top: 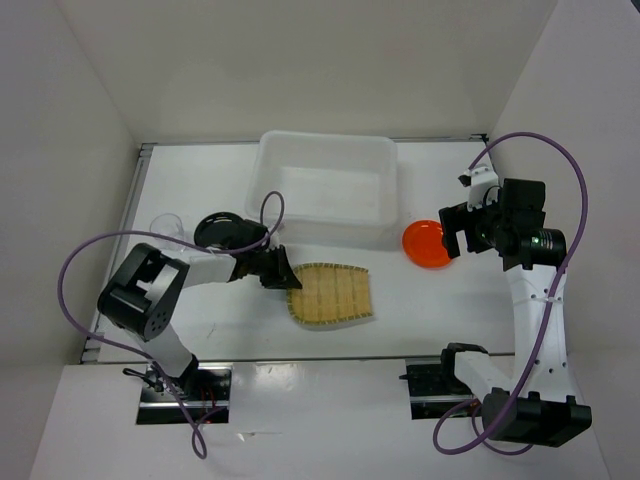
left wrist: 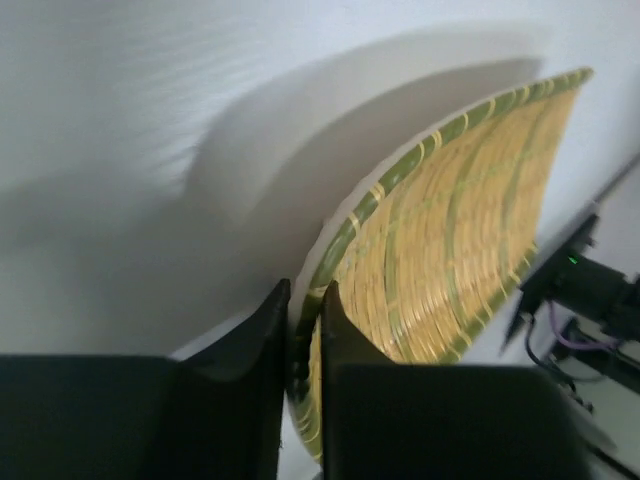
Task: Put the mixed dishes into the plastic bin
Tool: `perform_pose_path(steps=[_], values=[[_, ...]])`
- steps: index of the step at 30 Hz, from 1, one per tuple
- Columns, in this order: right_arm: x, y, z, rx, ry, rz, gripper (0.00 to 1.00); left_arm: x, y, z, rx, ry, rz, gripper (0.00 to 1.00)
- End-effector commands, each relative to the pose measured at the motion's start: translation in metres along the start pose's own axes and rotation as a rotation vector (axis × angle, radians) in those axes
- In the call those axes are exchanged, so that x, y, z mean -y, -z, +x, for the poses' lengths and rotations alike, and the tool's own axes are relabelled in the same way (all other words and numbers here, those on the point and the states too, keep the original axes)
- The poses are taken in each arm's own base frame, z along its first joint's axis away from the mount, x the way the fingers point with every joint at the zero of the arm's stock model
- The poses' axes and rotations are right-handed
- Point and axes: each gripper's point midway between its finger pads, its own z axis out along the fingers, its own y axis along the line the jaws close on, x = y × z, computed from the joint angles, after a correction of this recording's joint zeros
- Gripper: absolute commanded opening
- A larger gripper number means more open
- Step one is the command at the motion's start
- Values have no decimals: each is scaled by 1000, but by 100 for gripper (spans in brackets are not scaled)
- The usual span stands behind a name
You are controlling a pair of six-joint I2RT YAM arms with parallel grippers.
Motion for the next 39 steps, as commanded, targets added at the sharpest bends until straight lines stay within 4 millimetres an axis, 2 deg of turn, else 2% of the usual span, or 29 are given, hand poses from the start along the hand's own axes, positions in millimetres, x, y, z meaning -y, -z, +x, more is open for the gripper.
perform_pose_path(steps=[1,2,6,10,13,16,18,19,20,22,23,25,26,27,28,29,31,32,33,34,35,36,37,38,39], values=[[-2,4,-1,12,18,0,99,-36,-12,27,-89,7,-133,8],[-2,4,-1,12,18,0,99,-38,-13,28,-96,11,-138,0],[-2,4,-1,12,18,0,99,-42,-16,35,-111,5,-167,0],[-3,6,-2,20,20,4,99,-30,-5,30,-91,-16,-161,0],[-3,6,-2,20,20,4,99,-3,11,21,-66,-51,-130,0],[-3,6,-2,20,11,4,99,33,42,-1,-9,-82,-88,0],[-1,6,-4,25,13,15,99,61,69,-11,26,-127,-46,0],[-1,4,-1,17,11,12,99,87,85,-28,74,-167,2,0],[-1,4,-1,17,11,12,99,103,100,-35,102,-198,36,0],[-1,4,-1,17,11,12,99,119,116,-44,112,-240,57,0],[-1,4,-1,17,11,12,99,139,129,-54,110,-263,104,0],[-1,4,-1,17,11,12,99,155,138,-67,101,-316,154,0],[-4,4,-1,18,18,4,99,162,135,-65,40,-319,186,0],[-4,4,-1,18,18,4,99,186,147,-79,66,-370,237,0],[-6,4,-2,19,24,-2,99,195,150,-84,62,-389,258,0],[-6,4,-2,19,25,-2,99,198,145,-88,32,-397,269,0],[-6,4,-2,19,25,-2,99,207,152,-110,70,-411,273,0],[-6,4,-2,19,25,-2,99,215,157,-131,103,-434,276,0],[-8,3,-3,20,31,-9,99,210,161,-149,133,-418,264,0],[-8,3,-3,20,31,-9,99,198,147,-167,132,-404,227,0],[-8,3,-3,20,31,-9,99,202,156,-187,181,-423,213,0],[-8,3,-3,20,31,-9,99,194,153,-202,203,-408,179,0],[-11,3,-3,21,38,-17,99,182,146,-226,228,-388,154,0],[-11,3,-3,21,38,-17,99,166,134,-229,202,-354,126,0],[-11,3,-3,21,38,-17,99,167,138,-246,244,-361,111,0]])
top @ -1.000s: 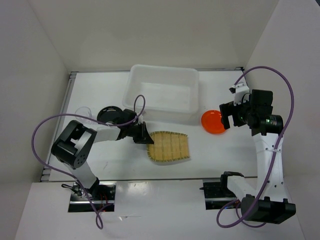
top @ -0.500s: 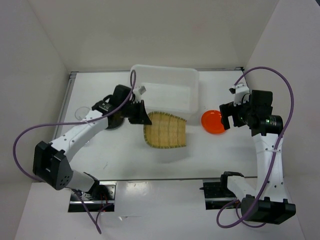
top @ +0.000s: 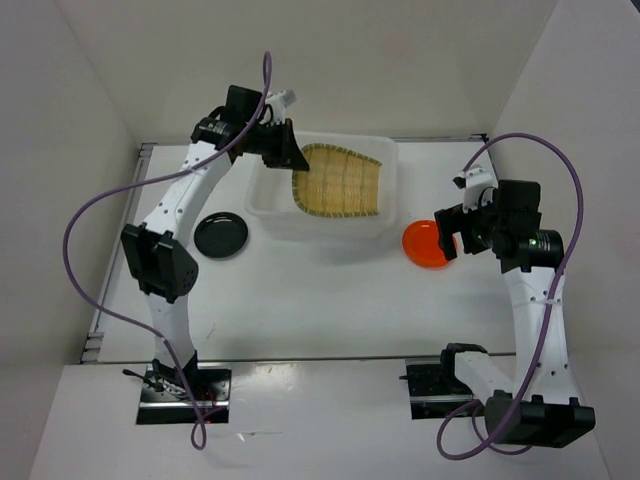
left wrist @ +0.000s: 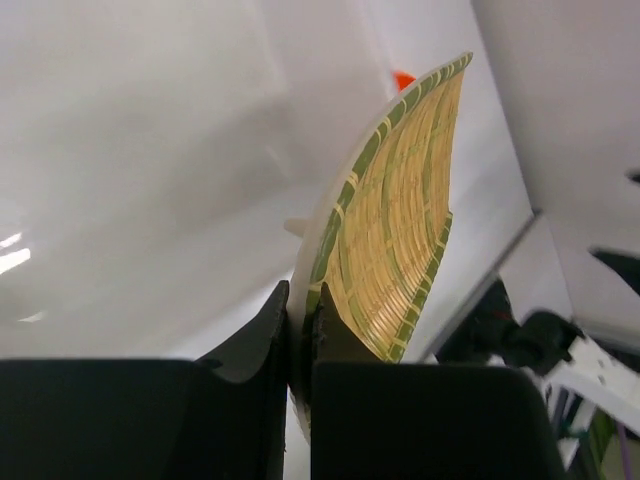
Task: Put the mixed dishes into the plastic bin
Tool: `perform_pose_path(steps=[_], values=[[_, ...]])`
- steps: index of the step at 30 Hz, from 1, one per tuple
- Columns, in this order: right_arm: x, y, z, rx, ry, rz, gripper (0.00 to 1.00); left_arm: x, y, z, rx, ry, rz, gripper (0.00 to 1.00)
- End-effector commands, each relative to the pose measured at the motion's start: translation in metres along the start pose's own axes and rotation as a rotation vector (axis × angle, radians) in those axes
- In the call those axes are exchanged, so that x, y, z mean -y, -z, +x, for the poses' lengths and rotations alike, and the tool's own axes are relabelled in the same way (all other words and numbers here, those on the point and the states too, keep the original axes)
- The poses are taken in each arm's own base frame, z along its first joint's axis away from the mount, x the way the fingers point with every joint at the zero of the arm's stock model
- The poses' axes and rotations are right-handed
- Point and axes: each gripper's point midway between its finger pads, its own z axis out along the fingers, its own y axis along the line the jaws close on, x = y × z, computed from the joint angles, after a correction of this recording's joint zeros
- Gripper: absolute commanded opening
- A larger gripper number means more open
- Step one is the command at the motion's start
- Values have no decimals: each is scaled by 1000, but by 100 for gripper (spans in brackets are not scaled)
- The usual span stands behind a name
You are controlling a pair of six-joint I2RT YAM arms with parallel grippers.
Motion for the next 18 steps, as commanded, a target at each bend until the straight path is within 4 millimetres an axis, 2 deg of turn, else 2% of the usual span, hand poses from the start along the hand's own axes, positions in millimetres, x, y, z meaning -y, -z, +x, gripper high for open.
perform_pose_path(steps=[1,2,4,5,6,7,10,11,12,18], values=[[-5,5,-4,27,24,-4,99,-51,-12,-24,19,31,-83,0],[-6,5,-4,27,15,-4,99,-55,-17,-27,17,33,-84,0],[-5,5,-7,35,17,-1,99,-80,-23,-41,43,46,-116,0],[-6,5,-7,33,23,1,99,-85,-28,-43,45,47,-127,0],[-6,7,-7,41,25,4,99,-103,-36,-41,35,68,-149,0],[-6,7,-7,41,25,4,99,-112,-34,-46,51,70,-168,0],[-8,7,-8,43,32,-4,99,-138,-50,-38,24,84,-227,0],[-8,7,-8,43,32,-4,99,-140,-51,-43,38,77,-236,0],[-11,6,-9,44,29,-11,99,-152,-55,-40,28,82,-245,0],[-14,4,-9,43,41,-16,99,-180,-84,-24,-18,113,-257,0]])
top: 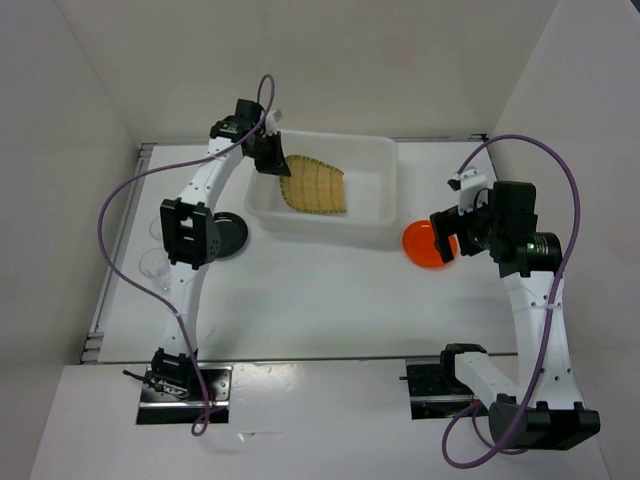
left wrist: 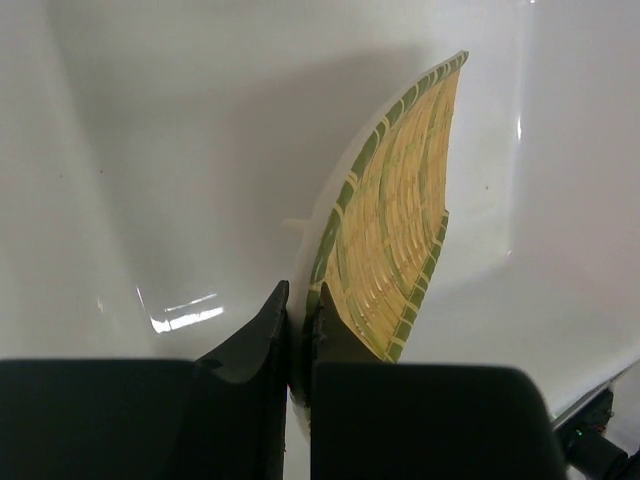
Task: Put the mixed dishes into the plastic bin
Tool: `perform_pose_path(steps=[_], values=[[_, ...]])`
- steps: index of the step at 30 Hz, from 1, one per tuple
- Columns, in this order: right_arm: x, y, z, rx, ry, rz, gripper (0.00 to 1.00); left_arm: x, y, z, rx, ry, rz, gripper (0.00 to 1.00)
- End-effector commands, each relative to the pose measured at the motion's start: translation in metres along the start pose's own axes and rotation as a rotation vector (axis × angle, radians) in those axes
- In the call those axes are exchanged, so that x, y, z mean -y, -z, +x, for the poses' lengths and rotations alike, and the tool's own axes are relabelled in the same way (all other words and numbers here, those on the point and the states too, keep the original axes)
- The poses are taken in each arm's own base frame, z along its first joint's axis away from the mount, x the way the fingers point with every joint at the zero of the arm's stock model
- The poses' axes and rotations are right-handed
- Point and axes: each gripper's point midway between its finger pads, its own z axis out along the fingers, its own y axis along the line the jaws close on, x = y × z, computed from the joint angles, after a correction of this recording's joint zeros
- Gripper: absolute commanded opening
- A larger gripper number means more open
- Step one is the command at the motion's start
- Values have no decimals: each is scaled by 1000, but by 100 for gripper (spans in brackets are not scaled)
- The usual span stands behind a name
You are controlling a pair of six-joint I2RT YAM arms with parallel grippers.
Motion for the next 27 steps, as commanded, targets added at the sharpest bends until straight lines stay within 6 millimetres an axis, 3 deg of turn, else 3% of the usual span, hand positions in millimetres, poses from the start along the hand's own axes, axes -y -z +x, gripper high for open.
perform_pose_path(steps=[1,5,11,13,16,22,26,27], values=[[-1,1,-5,23,9,11,99,7,-3,-14,39,-37,39,0],[-2,1,-5,23,0,11,99,-18,-20,1,-5,-17,-44,0],[-1,-1,-4,14,-2,8,99,-46,-28,6,-12,2,-206,2],[-1,-1,-4,14,-2,8,99,-46,-29,6,-10,-6,-227,15],[-1,-1,-4,14,-2,8,99,-53,-30,8,-12,6,-263,22],[-1,-1,-4,14,-2,8,99,-61,-23,-2,36,16,-367,57],[-4,1,-5,24,6,4,99,-68,-24,6,16,34,-427,64],[-4,1,-5,24,6,4,99,-60,-18,-3,46,20,-426,66]])
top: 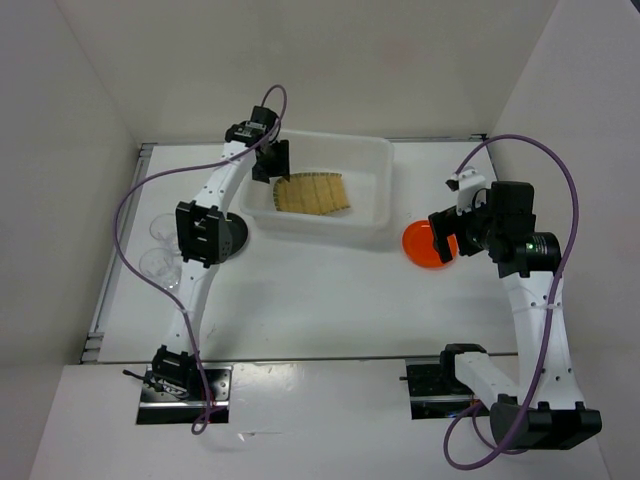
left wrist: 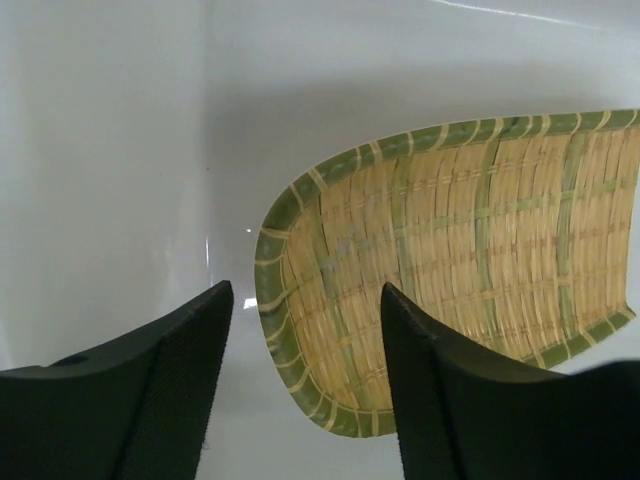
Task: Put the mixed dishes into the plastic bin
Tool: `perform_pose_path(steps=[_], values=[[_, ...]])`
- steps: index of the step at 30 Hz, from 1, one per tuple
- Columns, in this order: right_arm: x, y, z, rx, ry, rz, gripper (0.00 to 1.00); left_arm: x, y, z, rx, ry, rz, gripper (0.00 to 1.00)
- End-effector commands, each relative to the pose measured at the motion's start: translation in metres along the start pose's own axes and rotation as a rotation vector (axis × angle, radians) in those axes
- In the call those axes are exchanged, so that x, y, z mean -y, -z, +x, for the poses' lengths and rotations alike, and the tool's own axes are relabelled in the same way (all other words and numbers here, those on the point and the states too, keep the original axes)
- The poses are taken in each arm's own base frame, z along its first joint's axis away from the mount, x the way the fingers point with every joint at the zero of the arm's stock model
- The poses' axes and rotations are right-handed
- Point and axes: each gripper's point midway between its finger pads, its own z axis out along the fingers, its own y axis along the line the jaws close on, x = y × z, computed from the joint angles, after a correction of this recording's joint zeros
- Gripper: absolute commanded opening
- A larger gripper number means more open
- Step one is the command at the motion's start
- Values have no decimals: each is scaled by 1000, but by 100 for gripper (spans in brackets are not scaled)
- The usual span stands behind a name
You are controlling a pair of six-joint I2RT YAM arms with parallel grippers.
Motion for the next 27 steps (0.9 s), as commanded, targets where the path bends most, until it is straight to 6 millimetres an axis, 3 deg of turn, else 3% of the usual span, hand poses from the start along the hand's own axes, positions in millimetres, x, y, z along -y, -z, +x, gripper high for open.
perform_pose_path(steps=[1,5,7,10,14,18,22,23,27], values=[[0,4,-5,34,4,14,99,-4,11,-11,45,22,-85,69],[0,4,-8,42,6,17,99,13,38,-33,137,26,-80,74],[0,6,-8,51,8,21,99,24,40,-34,135,23,-22,74],[-2,8,-10,60,15,17,99,15,11,-10,47,45,-54,71],[-2,8,-10,60,15,17,99,17,-7,16,-35,49,-76,71],[-4,8,-10,62,21,10,99,20,-15,26,-64,74,-84,71],[-5,10,-11,70,23,13,99,9,-23,36,-85,132,-152,71],[-5,10,-11,70,23,13,99,13,-17,27,-54,145,-139,71],[-5,10,-11,70,23,13,99,13,-22,30,-50,185,-140,71]])
